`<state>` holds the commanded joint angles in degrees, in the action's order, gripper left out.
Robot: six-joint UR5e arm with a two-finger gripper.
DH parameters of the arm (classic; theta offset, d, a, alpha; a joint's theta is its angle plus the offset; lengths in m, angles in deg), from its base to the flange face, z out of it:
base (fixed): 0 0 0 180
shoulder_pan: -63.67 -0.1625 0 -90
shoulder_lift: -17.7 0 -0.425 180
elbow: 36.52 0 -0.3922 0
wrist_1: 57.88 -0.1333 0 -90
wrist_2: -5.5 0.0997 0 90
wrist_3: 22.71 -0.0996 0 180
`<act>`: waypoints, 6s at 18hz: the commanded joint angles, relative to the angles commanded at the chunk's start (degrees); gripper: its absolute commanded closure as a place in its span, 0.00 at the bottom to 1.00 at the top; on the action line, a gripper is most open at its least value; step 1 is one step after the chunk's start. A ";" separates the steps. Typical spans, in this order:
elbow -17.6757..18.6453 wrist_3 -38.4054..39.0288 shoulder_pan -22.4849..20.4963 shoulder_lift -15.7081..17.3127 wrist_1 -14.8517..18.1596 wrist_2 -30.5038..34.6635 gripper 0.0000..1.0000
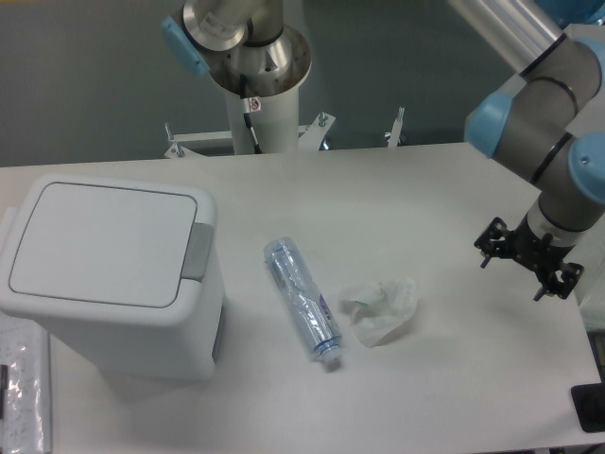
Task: Open the trash can
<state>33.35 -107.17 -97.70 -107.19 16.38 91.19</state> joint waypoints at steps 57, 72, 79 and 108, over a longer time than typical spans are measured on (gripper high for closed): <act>17.05 60.73 22.85 24.08 -7.47 -26.98 0.00; 18.19 60.82 22.85 23.82 -9.14 -26.98 0.00; 16.97 61.00 22.85 23.82 -8.87 -26.98 0.00; 9.41 25.14 3.78 8.09 -9.75 -9.93 0.00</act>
<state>42.76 -82.03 -93.92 -99.10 6.63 81.26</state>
